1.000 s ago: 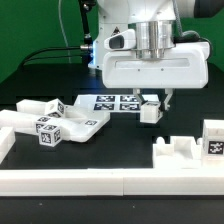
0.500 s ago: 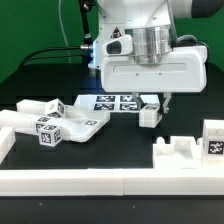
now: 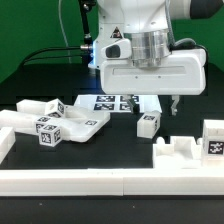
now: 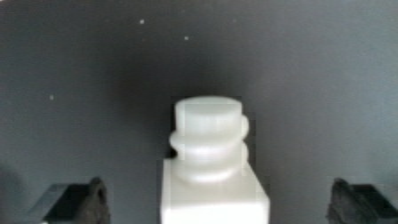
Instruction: Assemble chair
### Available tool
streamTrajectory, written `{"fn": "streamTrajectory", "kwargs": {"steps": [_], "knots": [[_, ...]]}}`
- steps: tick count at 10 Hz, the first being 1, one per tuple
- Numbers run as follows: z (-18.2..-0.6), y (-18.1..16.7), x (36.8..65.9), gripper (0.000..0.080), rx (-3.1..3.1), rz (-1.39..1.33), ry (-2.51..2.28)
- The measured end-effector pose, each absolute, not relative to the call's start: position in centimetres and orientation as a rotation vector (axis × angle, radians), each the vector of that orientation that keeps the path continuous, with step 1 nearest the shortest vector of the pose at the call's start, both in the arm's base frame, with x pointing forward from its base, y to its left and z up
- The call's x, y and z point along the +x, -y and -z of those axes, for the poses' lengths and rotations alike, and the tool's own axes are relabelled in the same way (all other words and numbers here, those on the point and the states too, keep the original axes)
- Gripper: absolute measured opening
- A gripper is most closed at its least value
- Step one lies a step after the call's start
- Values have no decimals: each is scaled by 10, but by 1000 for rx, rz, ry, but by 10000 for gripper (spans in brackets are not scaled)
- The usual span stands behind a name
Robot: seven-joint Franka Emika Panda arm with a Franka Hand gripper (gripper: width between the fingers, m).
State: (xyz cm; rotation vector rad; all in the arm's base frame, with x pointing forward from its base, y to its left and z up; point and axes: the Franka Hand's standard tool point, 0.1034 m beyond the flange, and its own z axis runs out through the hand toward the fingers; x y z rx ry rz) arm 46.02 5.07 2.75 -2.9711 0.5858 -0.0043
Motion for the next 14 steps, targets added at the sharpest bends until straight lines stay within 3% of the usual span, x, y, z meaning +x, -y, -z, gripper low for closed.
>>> {"fn": "streamTrajectory", "kwargs": {"steps": [3, 7, 9, 11, 12, 14], "knots": [[-45, -29, 487, 649, -2847, -374, -570], [-41, -28, 488, 649, -2720, -682, -557], [-45, -22, 494, 649, -2579, -1013, -504], [-34, -16, 498, 649, -2421, -1356, -643], [-21, -14, 503, 649, -2409, -1397, -666], [-16, -18, 499, 649, -2341, -1464, -696]]}}
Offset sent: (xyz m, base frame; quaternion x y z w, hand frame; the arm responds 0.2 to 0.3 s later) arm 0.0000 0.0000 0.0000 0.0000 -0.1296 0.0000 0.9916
